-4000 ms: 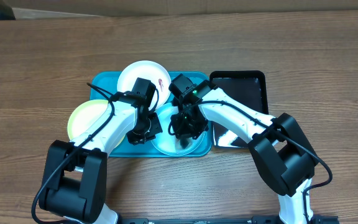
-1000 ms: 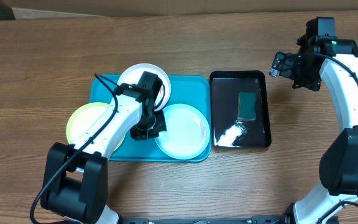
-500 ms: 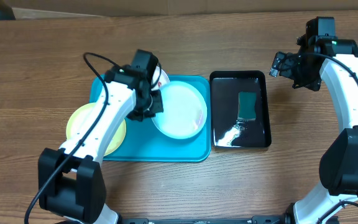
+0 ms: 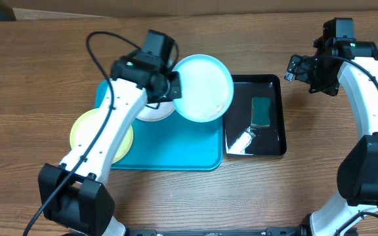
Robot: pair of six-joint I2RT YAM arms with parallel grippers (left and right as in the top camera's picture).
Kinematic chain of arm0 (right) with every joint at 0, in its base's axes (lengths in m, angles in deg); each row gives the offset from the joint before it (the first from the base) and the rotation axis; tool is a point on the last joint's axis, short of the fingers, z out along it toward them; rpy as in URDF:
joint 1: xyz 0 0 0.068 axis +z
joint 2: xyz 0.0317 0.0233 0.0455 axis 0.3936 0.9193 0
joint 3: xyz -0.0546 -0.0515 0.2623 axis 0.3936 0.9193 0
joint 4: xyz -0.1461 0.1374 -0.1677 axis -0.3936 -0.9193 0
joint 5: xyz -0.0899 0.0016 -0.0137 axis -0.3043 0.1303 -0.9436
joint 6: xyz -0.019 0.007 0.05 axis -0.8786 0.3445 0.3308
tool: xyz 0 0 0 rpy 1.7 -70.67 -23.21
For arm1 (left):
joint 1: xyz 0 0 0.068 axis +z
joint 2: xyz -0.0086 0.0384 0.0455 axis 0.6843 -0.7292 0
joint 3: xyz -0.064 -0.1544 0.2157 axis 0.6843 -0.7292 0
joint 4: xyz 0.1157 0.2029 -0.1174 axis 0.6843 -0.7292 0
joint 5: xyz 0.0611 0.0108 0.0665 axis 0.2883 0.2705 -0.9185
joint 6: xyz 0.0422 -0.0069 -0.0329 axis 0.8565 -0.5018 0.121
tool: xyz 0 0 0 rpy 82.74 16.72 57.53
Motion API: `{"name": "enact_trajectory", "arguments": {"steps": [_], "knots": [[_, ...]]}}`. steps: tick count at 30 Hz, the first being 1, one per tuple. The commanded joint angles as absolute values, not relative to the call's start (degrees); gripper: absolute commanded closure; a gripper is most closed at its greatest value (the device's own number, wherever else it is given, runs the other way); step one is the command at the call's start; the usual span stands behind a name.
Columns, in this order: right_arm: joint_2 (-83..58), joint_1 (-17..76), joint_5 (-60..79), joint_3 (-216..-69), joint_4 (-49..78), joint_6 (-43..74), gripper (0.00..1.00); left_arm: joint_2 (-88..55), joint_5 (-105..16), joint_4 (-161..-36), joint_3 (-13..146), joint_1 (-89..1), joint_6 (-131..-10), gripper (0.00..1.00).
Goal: Clean dirty plates on tray and stack at the side
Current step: 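Lift the light blue plate with the left gripper and carry it left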
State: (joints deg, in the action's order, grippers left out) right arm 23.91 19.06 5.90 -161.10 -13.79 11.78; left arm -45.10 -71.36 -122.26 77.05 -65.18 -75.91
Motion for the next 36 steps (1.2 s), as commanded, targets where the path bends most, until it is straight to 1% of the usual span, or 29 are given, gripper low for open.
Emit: {"name": "enact_trajectory", "arguments": {"steps": [1,14,21,31,36], "knots": [[23.21,19.02,5.77,-161.45,-13.53,11.74,0.00,-44.49,-76.03,-120.71,78.43,-69.18,-74.86,0.96],[23.21,19.02,5.77,-161.45,-13.53,11.74,0.00,-44.49,-98.50,-117.41,78.43,-83.73,-74.51,0.96],[23.21,19.02,5.77,-161.45,-13.53,11.74,0.00,-44.49,-106.54,-115.12,78.43,-90.29,-69.94,0.96],[23.21,19.02,5.77,-161.45,-13.53,11.74,0.00,-44.49,-125.23,-115.12,78.45,-100.13,-64.70,0.96],[23.18,19.02,5.77,-161.45,-13.50,11.74,0.00,-44.49,-133.06,-114.98,78.45,-104.30,-64.55,0.96]]}}
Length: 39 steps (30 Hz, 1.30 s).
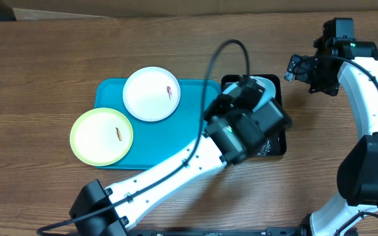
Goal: Clean dirty plates on tray and stack at the side
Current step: 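Lift the light blue plate with the left gripper and carry it left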
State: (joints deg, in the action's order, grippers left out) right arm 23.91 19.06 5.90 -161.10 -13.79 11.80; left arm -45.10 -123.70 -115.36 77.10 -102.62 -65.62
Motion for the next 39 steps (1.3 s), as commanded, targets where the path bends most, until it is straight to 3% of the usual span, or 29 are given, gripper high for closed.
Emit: {"name": "enact_trajectory", "arguments": {"steps": [1,12,15,20,25,30,34,39], "knots": [[23.21,19.02,5.77,-161.45,-13.50,11.74,0.00,-44.49,-134.70,-115.01,78.45,-104.87,-64.55,0.96],[23.21,19.02,5.77,-161.45,-13.50,11.74,0.00,-44.49,-136.42,-115.09,78.43,-106.46,-64.61,0.96],[23.21,19.02,5.77,-161.43,-13.50,11.74,0.00,-44.49,-129.39,-115.14,78.43,-105.79,-64.92,0.96],[23.21,19.02,5.77,-161.43,-13.50,11.74,0.00,-44.49,-107.94,-115.33,78.38,-100.50,-69.86,0.96],[23.21,19.02,5.77,-161.45,-13.50,11.74,0.00,-44.49,-87.38,-115.81,78.38,-87.75,-74.05,0.96],[23.18,19.02,5.77,-161.45,-13.50,11.74,0.00,-44.53,-67.40,-118.18,78.38,-69.46,-74.03,0.96],[23.21,19.02,5.77,-161.45,-13.50,11.74,0.00,-44.53,-59.92,-120.43,78.38,-53.46,-73.99,0.96],[23.21,19.02,5.77,-161.45,-13.50,11.74,0.00,-44.53,-59.03,-121.58,78.38,-33.37,-73.59,0.96]]}}
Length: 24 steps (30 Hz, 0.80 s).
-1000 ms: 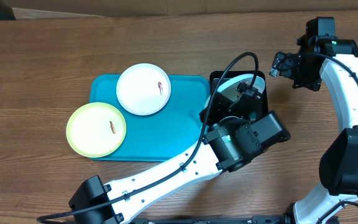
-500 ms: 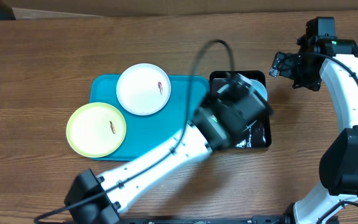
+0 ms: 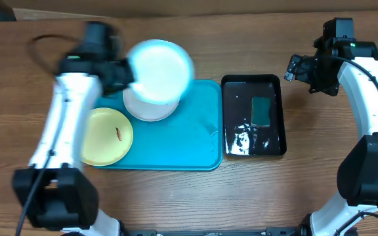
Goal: Clean dirty plates on tray and stack at the side
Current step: 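Lift the light blue plate with the left gripper and carry it left, then set the light blue plate on the table left of the tray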
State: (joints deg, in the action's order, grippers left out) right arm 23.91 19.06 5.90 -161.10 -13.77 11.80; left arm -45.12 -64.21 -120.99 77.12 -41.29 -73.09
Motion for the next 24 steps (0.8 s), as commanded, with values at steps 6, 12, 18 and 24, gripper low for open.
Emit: {"name": "enact_trajectory", "arguments": {"steps": [6,12,18,24], "knots": [[23.21,19.02,5.77,-161.45,-13.50,11.74,0.00,-44.56,-61.02,-121.30,77.58,-12.17,-73.59,0.96],[23.21,19.02,5.77,-161.45,-13.50,11.74,0.00,-45.32,-69.37,-119.16,73.03,-0.44,-73.55,0.96],[23.21,19.02,5.77,-161.45,-13.50,11.74,0.00,-45.34,-71.73,-109.48,63.52,3.21,-73.55,0.96],[23.21,19.02,5.77,-161.45,-13.50,11.74,0.00,-45.41,-70.98,-100.67,56.72,2.76,-73.11,0.96]]}}
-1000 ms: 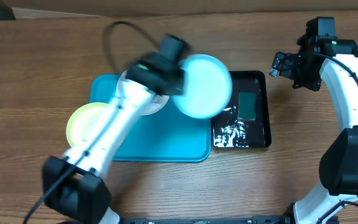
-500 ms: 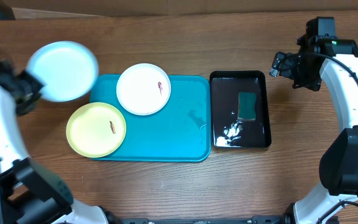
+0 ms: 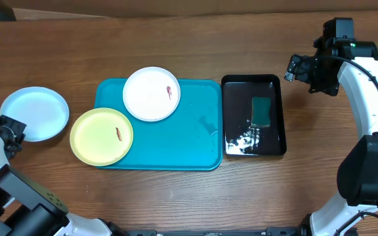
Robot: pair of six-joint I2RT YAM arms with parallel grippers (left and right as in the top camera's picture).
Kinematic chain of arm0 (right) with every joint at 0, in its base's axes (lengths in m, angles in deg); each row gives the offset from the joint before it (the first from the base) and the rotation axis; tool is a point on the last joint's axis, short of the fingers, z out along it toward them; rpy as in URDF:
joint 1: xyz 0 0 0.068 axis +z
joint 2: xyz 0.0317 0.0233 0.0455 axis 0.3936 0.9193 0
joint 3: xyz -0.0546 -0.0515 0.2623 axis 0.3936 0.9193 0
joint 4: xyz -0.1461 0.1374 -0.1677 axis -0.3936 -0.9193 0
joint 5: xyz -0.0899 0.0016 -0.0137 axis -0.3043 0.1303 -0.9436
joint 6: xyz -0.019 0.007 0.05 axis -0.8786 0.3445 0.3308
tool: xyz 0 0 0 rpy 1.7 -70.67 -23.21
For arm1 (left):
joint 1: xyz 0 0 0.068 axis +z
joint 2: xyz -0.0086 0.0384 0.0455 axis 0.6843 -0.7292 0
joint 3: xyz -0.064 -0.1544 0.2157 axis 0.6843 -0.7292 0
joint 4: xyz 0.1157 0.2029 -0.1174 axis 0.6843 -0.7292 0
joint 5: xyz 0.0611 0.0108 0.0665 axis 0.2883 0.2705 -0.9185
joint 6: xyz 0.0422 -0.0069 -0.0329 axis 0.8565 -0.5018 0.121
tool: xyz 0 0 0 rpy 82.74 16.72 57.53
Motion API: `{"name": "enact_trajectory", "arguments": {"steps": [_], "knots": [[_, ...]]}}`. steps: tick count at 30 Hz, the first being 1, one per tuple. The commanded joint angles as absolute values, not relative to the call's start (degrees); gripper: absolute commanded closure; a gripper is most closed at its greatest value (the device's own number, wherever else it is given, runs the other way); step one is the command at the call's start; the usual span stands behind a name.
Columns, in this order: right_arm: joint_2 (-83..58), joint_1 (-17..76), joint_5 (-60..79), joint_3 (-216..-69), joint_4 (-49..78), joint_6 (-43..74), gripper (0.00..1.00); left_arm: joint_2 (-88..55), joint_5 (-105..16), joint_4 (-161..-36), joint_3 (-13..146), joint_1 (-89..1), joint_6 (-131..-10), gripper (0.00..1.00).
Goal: Clean dirty plates on tray and stack at the side
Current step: 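Set the light blue plate on the table left of the tray, then move the left gripper to the pink-white plate rim and grip it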
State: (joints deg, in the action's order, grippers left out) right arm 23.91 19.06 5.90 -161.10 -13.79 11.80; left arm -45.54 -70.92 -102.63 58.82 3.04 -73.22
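Note:
A light blue plate (image 3: 33, 113) lies flat on the table, left of the teal tray (image 3: 176, 147). My left gripper (image 3: 10, 128) is at that plate's near left rim, at the frame's edge; its jaws cannot be made out. On the tray sit a white plate (image 3: 151, 94) with a red smear and a yellow-green plate (image 3: 102, 136) with a small brown smear, the latter overhanging the tray's left edge. My right gripper (image 3: 295, 67) hangs over bare table right of the black basin (image 3: 279, 141), holding nothing visible.
The black basin holds water, foam and a green sponge (image 3: 262, 111). Brown cardboard runs along the table's far edge. The right arm rises along the right side of the frame.
The blue plate was held in the air over the white plate; now it lies on the table left of the tray. My left arm has drawn back to the far left. The right arm is unchanged.
My left gripper held the blue plate tilted between the tray and the basin. Then the arm reached over the basin, covering it. Later the plate was carried over the tray's left part, and now it rests beside the tray. The white and yellow-green plates stayed put.

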Motion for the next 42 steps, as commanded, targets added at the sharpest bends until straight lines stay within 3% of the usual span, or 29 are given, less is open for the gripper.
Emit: {"name": "enact_trajectory", "arguments": {"steps": [1,9,11,12,14,16,23,29,36,39,41,42], "knots": [[23.18,19.02,5.77,-161.45,-13.50,11.74,0.00,-45.50,-70.90,-99.01,55.59,2.56,-73.14,0.96],[23.21,19.02,5.77,-161.45,-13.50,11.74,0.00,-47.31,-70.44,-94.88,53.95,1.05,-71.32,0.95],[23.21,19.02,5.77,-161.45,-13.50,11.74,0.00,-48.29,-69.69,-94.50,53.95,0.46,-70.58,0.91],[23.21,19.02,5.77,-161.45,-13.50,11.74,0.00,-48.77,-69.13,-94.35,53.97,0.20,-69.81,0.84],[23.21,19.02,5.77,-161.45,-13.50,11.74,0.00,-49.06,-67.81,-94.31,54.06,-0.09,-68.04,0.50],[23.21,19.02,5.77,-161.45,-13.50,11.74,0.00,-48.66,-66.07,-95.07,55.13,-0.09,-66.69,0.40],[23.21,19.02,5.77,-161.45,-13.50,11.74,0.00,-46.41,-61.56,-108.34,71.06,-2.82,-64.92,0.37],[23.21,19.02,5.77,-161.45,-13.50,11.74,0.00,-46.33,-57.15,-120.62,82.97,-11.12,-63.89,0.36],[23.21,19.02,5.77,-161.45,-13.50,11.74,0.00,-46.83,-56.40,-126.26,81.66,-24.37,-63.32,0.36],[23.21,19.02,5.77,-161.45,-13.53,11.74,0.00,-47.81,-61.56,-126.15,80.57,-30.03,-63.10,0.35],[23.21,19.02,5.77,-161.45,-13.53,11.74,0.00,-48.88,-64.49,-126.42,80.50,-32.83,-63.12,0.30],[23.18,19.02,5.77,-161.45,-13.50,11.74,0.00,-49.43,-65.19,-126.70,80.50,-33.96,-63.23,0.23]]}}
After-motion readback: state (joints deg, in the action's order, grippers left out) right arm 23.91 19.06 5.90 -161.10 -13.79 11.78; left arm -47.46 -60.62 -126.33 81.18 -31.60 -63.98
